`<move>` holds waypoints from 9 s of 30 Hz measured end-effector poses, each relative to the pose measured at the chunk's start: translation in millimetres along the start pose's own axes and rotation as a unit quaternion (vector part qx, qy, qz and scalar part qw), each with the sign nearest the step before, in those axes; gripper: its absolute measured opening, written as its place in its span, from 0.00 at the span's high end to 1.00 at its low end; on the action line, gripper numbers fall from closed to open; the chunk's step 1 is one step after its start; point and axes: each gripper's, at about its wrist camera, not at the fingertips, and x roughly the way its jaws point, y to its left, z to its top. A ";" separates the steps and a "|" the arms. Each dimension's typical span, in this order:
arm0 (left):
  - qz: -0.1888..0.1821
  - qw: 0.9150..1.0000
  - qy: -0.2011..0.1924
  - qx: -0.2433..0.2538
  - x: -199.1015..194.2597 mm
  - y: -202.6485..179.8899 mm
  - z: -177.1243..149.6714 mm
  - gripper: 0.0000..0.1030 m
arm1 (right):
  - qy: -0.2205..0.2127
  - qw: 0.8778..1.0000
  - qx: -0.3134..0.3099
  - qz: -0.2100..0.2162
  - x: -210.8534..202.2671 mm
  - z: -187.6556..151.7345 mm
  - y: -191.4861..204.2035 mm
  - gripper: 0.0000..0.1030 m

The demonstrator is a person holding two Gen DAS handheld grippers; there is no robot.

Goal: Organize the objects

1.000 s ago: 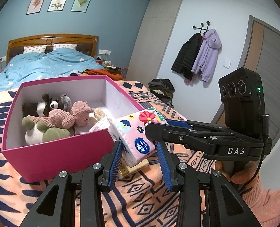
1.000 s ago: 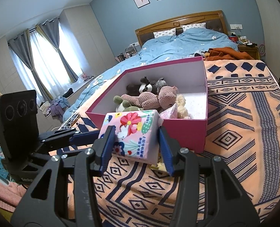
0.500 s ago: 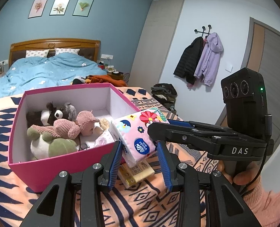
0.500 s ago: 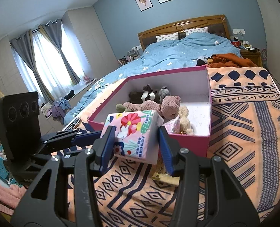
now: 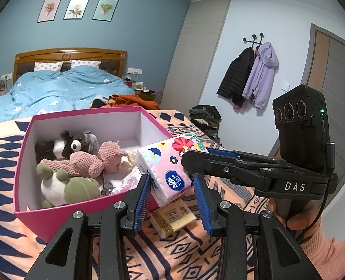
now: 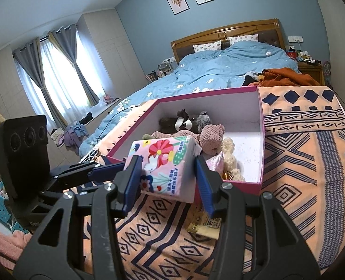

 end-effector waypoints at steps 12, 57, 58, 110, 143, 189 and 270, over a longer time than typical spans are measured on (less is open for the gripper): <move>0.006 1.000 -0.001 0.001 3.2 0.7 6.3 0.63 | -0.004 1.000 0.006 0.002 3.0 7.0 -1.5 0.52; 0.025 0.999 0.013 -0.023 24.6 25.1 10.9 0.63 | 0.016 1.000 0.024 -0.002 35.1 18.4 -15.5 0.52; 0.026 0.999 0.013 -0.023 24.9 25.6 11.0 0.63 | 0.017 1.000 0.024 -0.002 36.0 18.4 -16.0 0.52; 0.052 0.996 0.046 -0.054 56.8 58.6 3.5 0.63 | 0.056 0.998 0.027 -0.026 81.0 17.4 -25.8 0.52; 0.036 0.999 0.009 0.020 17.4 11.8 -12.4 0.41 | 0.014 1.000 -0.009 -0.024 29.3 -6.3 -18.6 0.39; -0.004 0.985 0.162 -0.064 74.3 18.6 -85.0 0.63 | 0.141 0.988 0.065 -0.017 50.6 -88.5 -62.0 0.51; 0.016 0.998 0.053 -0.022 -4.5 -4.7 -43.3 0.67 | 0.056 0.998 -0.008 -0.013 12.5 -45.2 8.0 0.57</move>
